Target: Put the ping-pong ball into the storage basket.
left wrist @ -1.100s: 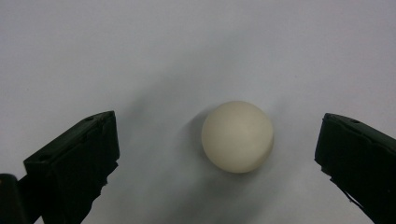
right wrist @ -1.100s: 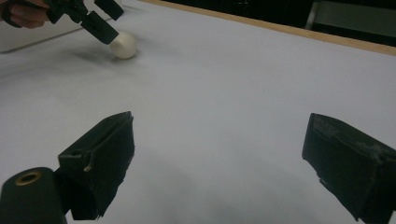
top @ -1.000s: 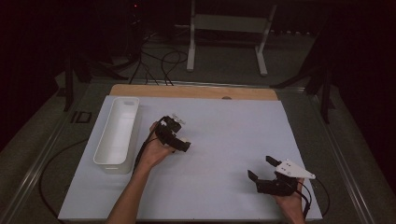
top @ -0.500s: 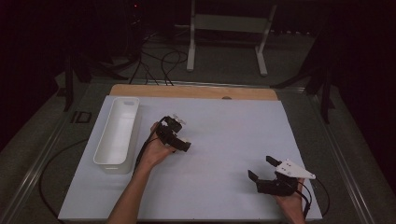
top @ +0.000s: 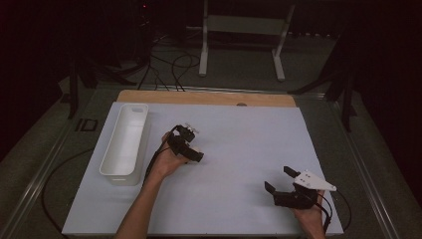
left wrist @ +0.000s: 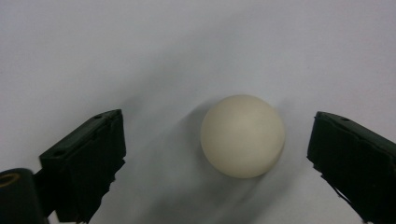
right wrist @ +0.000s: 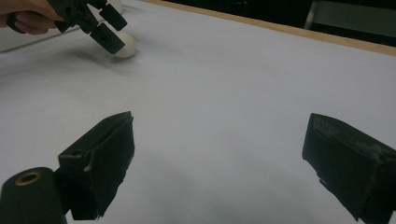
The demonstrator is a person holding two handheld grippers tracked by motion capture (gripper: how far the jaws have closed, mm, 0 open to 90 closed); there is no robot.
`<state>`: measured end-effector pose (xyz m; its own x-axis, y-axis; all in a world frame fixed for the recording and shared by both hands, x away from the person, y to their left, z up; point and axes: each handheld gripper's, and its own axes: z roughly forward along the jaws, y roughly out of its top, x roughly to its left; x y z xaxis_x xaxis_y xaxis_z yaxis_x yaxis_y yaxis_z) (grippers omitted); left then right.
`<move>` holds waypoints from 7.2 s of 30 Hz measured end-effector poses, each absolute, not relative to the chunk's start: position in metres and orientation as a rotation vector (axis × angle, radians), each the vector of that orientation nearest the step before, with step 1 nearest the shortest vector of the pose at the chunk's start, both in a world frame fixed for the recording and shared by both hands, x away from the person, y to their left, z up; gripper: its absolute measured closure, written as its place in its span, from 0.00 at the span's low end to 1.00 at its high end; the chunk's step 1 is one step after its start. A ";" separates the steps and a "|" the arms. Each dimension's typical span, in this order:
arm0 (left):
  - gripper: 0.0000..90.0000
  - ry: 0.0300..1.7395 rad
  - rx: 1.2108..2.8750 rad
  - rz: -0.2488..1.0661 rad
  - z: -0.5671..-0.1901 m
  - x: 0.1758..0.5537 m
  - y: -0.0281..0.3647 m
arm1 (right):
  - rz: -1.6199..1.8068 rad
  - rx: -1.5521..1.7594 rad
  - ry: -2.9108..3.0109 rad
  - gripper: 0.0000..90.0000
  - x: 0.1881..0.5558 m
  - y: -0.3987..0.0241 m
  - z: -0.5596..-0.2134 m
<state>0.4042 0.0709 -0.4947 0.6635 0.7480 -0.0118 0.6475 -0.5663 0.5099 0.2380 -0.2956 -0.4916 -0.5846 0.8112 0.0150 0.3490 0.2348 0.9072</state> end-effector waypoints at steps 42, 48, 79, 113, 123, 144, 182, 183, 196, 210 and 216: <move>0.56 1.076 2.395 0.228 -0.500 0.404 0.068 | 1.312 1.061 2.051 0.10 0.239 -0.296 -0.492; 0.56 1.079 2.399 0.242 -0.498 0.404 0.070 | 1.314 1.062 2.049 0.10 0.239 -0.296 -0.493; 0.56 1.086 2.392 0.272 -0.486 0.397 0.075 | 1.314 1.066 2.050 0.10 0.238 -0.296 -0.492; 0.56 1.114 2.353 0.321 -0.468 0.393 0.085 | 1.318 1.066 2.050 0.10 0.239 -0.296 -0.493; 0.56 1.113 2.337 0.331 -0.462 0.391 0.086 | 1.319 1.067 2.047 0.10 0.238 -0.297 -0.492; 0.56 1.106 2.321 0.359 -0.451 0.386 0.090 | 1.318 1.067 2.048 0.10 0.238 -0.297 -0.492; 0.56 1.114 2.298 0.386 -0.437 0.382 0.095 | 1.320 1.068 2.049 0.10 0.238 -0.296 -0.493; 0.56 1.116 2.296 0.387 -0.437 0.381 0.096 | 1.319 1.068 2.050 0.10 0.238 -0.296 -0.493; 0.56 1.124 2.285 0.400 -0.432 0.380 0.099 | 1.319 1.069 2.048 0.10 0.238 -0.297 -0.493; 0.56 1.127 2.275 0.415 -0.426 0.379 0.103 | 1.322 1.070 2.047 0.10 0.238 -0.296 -0.492; 0.56 1.129 2.272 0.421 -0.422 0.379 0.105 | 1.322 1.067 2.048 0.10 0.238 -0.297 -0.492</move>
